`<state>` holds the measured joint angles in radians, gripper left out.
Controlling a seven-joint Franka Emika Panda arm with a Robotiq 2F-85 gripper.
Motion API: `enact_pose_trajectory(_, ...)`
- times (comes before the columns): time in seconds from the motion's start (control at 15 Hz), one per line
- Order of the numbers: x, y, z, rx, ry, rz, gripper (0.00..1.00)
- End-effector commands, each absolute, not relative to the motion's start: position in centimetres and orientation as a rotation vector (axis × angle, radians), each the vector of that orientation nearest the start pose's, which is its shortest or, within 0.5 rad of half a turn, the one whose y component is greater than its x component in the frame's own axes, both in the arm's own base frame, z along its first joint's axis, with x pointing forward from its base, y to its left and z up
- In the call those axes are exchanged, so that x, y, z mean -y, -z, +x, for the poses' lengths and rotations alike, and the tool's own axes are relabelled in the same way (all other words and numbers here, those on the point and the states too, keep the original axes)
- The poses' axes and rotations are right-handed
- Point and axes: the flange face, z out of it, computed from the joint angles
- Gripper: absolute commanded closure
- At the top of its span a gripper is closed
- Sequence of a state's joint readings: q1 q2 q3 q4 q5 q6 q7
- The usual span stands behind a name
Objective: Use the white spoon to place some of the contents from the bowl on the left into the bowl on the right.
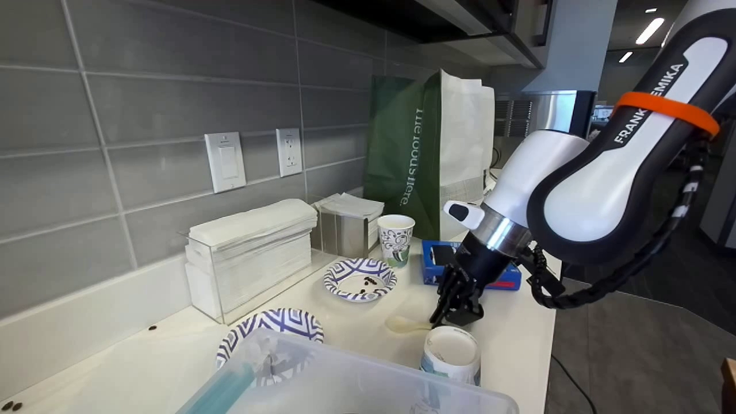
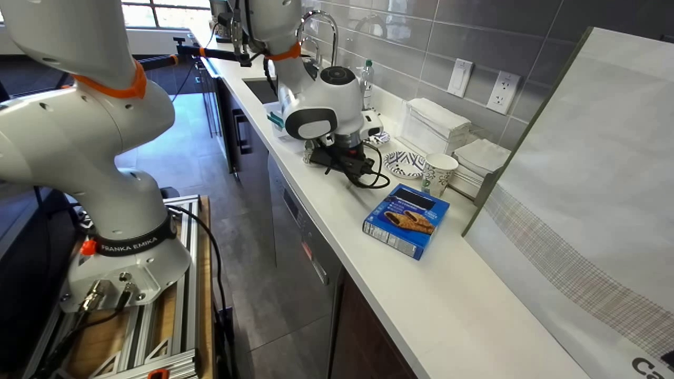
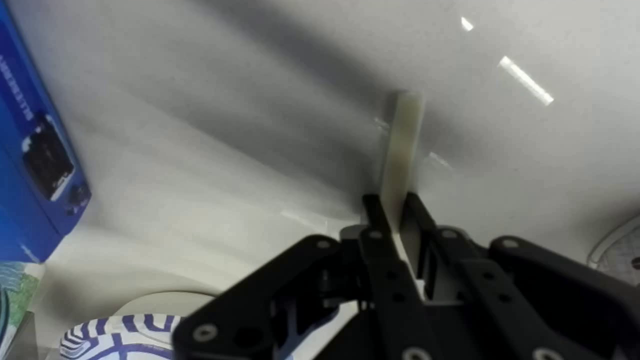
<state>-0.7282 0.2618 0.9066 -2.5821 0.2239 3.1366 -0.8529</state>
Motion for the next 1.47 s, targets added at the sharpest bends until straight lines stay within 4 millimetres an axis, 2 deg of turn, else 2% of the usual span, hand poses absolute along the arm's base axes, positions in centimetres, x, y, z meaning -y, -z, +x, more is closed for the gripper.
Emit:
enact_pose_trajectory(0.0,-7.5,-23.4,47.2,1.151,0.650,-2.757,0.97)
enact_pose_trajectory(0.13,-7.7,-24.0,47.2,1.169,0.646,-2.772,0.97)
enact_pose_trajectory(0.33,-8.8,-26.8,47.0,1.065,0.548,-2.843,0.97)
enact_pose_trajectory(0.53,-10.2,-29.3,47.1,1.030,0.399,-2.886,0.97)
enact_pose_trajectory(0.73,-11.4,-33.0,47.1,1.003,0.224,-2.996,0.97)
enact_pose_trajectory(1.0,-12.2,-36.5,48.8,1.084,-0.063,-3.174,0.97)
enact_pose_trajectory(1.07,-12.9,-37.1,49.7,1.153,-0.097,-3.191,0.97)
enact_pose_trajectory(1.13,-12.2,-36.3,48.2,1.119,-0.023,-3.134,0.87)
enact_pose_trajectory(1.27,-12.8,-37.7,49.0,1.152,-0.052,-3.169,0.87)
enact_pose_trajectory(1.4,-12.9,-37.7,49.3,1.159,-0.055,-3.171,0.87)
